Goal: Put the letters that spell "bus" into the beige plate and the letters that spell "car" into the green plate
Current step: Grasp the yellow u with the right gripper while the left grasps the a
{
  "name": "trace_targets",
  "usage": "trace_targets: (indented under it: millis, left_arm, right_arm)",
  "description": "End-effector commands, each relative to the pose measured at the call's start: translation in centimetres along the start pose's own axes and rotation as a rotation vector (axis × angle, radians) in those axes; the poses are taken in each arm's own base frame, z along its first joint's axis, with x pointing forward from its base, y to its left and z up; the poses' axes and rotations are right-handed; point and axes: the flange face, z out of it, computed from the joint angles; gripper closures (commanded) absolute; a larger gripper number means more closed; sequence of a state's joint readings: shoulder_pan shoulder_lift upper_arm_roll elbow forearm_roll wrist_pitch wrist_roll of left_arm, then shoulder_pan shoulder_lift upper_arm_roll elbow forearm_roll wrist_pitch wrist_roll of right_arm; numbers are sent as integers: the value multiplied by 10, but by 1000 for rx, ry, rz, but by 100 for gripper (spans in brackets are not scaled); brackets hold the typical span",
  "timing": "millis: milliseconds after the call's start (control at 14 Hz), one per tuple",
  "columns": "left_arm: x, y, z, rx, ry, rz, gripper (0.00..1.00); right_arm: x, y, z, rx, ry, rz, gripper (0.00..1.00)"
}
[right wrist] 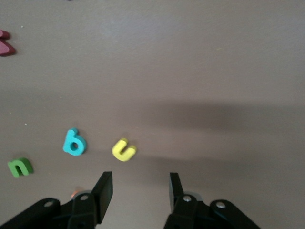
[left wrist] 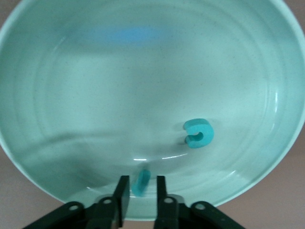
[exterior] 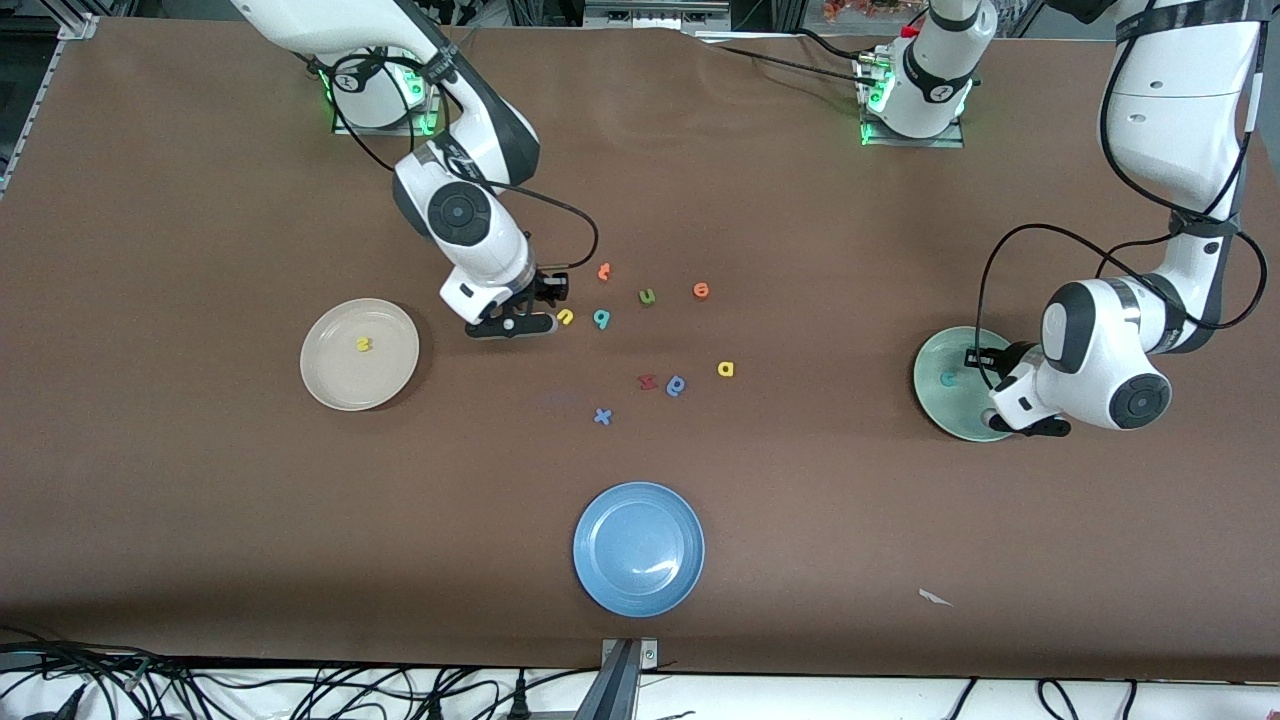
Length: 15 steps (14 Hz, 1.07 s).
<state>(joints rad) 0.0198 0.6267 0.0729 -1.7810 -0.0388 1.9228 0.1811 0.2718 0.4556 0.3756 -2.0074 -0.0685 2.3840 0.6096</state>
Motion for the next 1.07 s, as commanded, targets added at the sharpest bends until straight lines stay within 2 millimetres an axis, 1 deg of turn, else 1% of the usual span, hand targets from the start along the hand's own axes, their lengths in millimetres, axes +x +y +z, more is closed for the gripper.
trace_targets:
  millis: [0,71,143,286,357,500,571,643,786,929,1000]
  left_arm:
    - [-6,9,-32,28,46,14,0]
    - [-2,17,-47,25,78,14,0]
    - [-1,35,-57,31,93,4,0]
    - [5,76,-79,33,139,-37,0]
    - [8,101,-88,25,162,-69,0]
    - [11,142,-93,-49,175,-125,0]
    - [13,159,-97,-95,181,-147,1]
    - [16,183,-100,-113,200,-155,2]
    - [28,237,-85,-118,271,-198,3]
    - [37,271,-73,-139,348,-226,2]
    - [38,292,-61,-138,354,-228,2]
  right_arm:
    - [4,-11,19,-17,31,16,44]
    - [3,-14,25,-27,44,11,44]
    - [1,-17,31,-30,50,8,44]
    - [-3,-23,40,-34,60,10,44]
    - [-7,-29,44,-41,63,8,44]
    - [-9,-31,52,-54,74,4,44]
    - [-9,-31,55,-53,81,9,44]
    - [-9,-31,57,-56,83,8,44]
    - [-9,-31,59,-57,83,6,44]
    - [-9,-33,61,-49,86,4,45]
    - [-9,-33,62,-44,90,4,46]
